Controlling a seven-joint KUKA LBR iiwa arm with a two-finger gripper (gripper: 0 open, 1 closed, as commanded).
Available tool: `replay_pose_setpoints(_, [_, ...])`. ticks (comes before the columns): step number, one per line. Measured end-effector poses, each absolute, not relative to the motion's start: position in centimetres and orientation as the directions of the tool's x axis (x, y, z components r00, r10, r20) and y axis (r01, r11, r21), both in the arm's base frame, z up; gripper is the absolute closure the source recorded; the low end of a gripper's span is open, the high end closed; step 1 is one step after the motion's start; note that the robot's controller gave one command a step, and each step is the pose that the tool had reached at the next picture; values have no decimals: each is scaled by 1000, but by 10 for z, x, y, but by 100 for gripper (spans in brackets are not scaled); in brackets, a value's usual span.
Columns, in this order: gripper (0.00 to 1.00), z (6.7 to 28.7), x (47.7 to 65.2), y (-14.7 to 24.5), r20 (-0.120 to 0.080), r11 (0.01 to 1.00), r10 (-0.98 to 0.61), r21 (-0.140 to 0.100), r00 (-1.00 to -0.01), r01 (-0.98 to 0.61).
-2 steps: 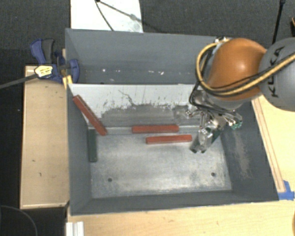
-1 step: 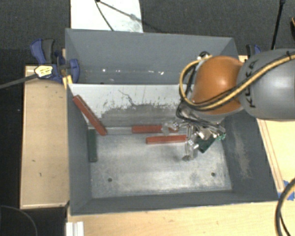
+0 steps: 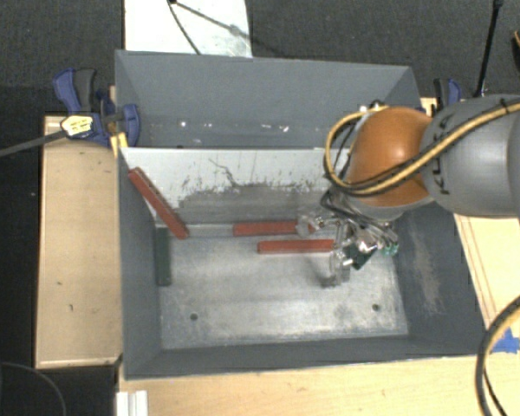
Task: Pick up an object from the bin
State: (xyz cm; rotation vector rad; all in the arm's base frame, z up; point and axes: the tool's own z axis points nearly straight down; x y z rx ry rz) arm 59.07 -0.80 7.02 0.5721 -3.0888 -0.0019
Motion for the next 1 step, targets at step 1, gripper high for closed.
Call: replay_pose_setpoints(1, [100, 71, 591, -8, -1, 933, -361, 0, -933, -361])
